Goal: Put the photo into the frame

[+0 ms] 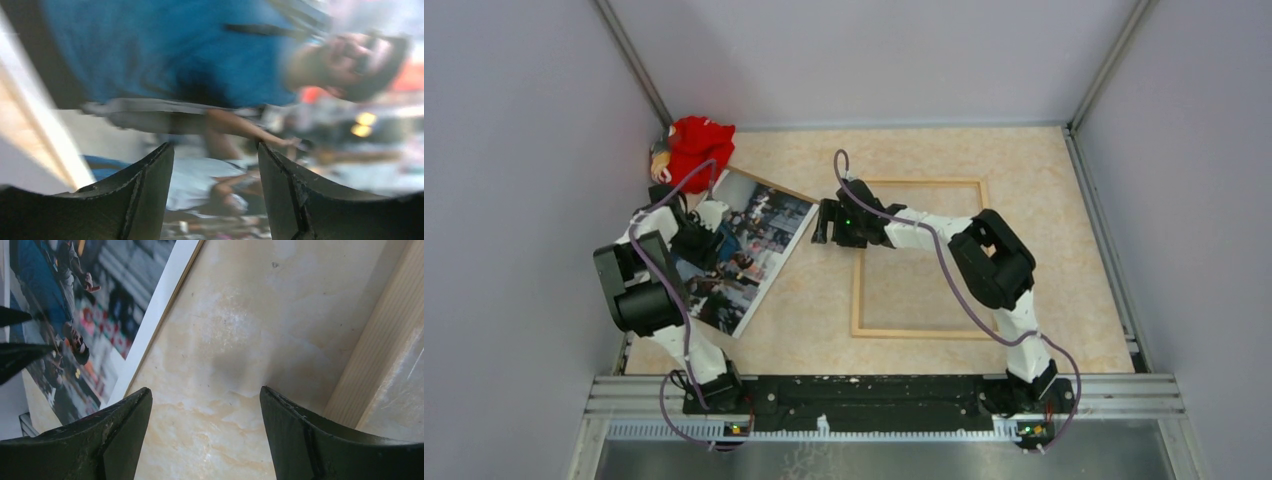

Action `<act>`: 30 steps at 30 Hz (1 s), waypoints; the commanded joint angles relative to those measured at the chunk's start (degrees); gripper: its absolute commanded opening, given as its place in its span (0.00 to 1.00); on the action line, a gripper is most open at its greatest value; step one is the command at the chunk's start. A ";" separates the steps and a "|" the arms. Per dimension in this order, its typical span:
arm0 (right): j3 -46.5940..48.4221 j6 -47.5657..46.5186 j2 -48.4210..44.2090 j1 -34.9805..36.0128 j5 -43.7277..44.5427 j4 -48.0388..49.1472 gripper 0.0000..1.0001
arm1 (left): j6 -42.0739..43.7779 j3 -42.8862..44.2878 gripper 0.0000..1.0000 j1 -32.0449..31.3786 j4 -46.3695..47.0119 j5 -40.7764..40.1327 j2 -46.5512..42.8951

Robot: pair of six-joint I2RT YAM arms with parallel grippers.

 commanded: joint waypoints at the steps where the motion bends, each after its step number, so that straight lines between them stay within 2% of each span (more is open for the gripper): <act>1: -1.44 1.40 -0.86 -1.02 1.33 -0.38 0.80 | 0.29 5.78 0.70 -0.08 -20.80 9.60 0.37; 3: -1.59 1.74 -0.74 -1.10 1.41 -0.23 0.80 | 0.14 9.60 0.72 0.35 -20.64 8.17 -0.73; 4: -1.66 1.90 -0.68 -1.03 1.21 -0.08 0.80 | -0.26 10.69 0.73 0.39 -18.31 4.24 -1.03; 9: -2.57 1.78 -1.33 -1.02 0.52 0.98 0.80 | -3.07 8.69 0.71 2.35 8.31 -17.29 -0.66; 13: -4.60 1.69 -2.74 -1.02 0.46 2.08 0.79 | -1.23 7.79 0.69 3.55 22.20 -25.63 2.67; 16: -5.57 1.68 -3.36 -1.07 0.03 2.82 0.79 | -0.61 8.89 0.69 3.82 25.77 -27.48 5.71; 21: -6.60 1.86 -3.74 -1.02 -0.02 3.61 0.78 | -1.65 9.72 0.70 3.77 24.32 -24.54 8.57; 30: -7.86 2.83 -3.61 -1.02 -0.41 5.03 0.77 | -2.27 6.43 0.69 3.41 28.17 -24.18 11.28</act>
